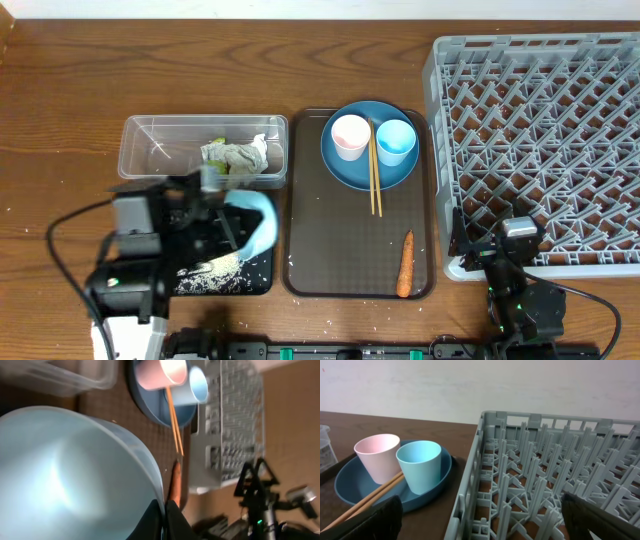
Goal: Sort waste into correct bins and load items into the dishwasher rack
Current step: 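Carry the emptied bowl right and set it on the brown tray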
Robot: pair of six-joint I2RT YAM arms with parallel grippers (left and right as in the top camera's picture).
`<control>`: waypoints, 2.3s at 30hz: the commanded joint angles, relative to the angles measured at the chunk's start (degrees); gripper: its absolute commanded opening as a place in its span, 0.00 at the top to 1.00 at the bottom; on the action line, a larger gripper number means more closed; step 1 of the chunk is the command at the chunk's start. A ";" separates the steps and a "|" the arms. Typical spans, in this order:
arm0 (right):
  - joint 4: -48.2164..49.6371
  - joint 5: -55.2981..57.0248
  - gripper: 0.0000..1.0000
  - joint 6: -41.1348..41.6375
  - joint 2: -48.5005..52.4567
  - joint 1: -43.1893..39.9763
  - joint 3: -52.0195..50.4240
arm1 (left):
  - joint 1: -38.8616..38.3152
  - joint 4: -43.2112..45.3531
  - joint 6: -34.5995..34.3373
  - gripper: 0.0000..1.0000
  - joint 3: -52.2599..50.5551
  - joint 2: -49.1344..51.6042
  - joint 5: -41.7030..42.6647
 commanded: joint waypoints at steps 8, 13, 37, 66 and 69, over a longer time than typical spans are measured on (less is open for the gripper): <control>-0.24 0.33 0.01 -0.66 0.17 0.17 -0.07 | -31.30 9.77 -7.87 0.94 2.25 8.50 -24.46; -0.24 0.33 0.01 -0.66 0.17 0.17 -0.07 | -41.40 11.78 -7.91 0.94 2.25 14.40 -32.30; -0.24 0.33 0.01 -0.66 0.17 0.17 -0.07 | -48.37 22.21 -7.82 0.86 2.25 35.80 -36.30; -0.24 0.33 0.01 -0.66 0.17 0.17 -0.07 | -60.11 26.34 -8.15 0.57 2.64 27.58 -38.75; -0.24 0.33 0.01 -0.66 0.17 0.17 -0.07 | -63.01 28.48 -9.42 0.57 2.64 29.22 -41.22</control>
